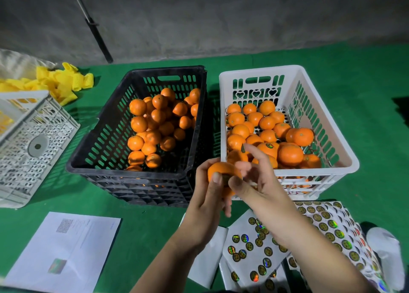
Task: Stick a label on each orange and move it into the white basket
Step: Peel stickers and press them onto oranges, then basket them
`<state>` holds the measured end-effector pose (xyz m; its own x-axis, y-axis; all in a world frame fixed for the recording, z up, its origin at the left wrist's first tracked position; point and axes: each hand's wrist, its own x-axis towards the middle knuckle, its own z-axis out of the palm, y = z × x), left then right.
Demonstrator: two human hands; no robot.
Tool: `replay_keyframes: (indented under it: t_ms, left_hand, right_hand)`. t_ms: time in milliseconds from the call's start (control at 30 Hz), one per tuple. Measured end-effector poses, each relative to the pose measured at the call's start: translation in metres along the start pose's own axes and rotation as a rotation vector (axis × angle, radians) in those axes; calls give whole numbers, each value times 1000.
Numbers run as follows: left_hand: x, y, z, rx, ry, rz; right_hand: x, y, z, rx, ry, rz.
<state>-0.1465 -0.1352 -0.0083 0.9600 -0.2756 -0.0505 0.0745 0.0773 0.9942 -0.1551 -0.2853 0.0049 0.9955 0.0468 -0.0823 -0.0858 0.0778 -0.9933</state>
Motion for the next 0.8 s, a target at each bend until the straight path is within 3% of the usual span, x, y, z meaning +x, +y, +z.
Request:
replay_keyframes:
  t_ms: [100, 300, 500, 633, 733, 800]
  left_hand:
    - [-2, 9, 7, -30, -83, 1]
    - [1, 17, 11, -93, -91, 50]
    - [-2, 12, 26, -123, 127, 5]
    - [20, -4, 30, -234, 209, -173]
    - [26, 8, 24, -110, 153, -180]
    - [17, 7, 5, 185, 63, 40]
  right_hand:
    - [0, 10, 9, 220, -20, 45]
    - [-1, 11, 12, 312, 23, -30]
    - [3, 16, 18, 164, 145, -116]
    - [12, 24, 15, 148, 257, -125]
    - [28, 23, 2, 69, 231, -141]
    - [51, 22, -17, -73, 268, -171]
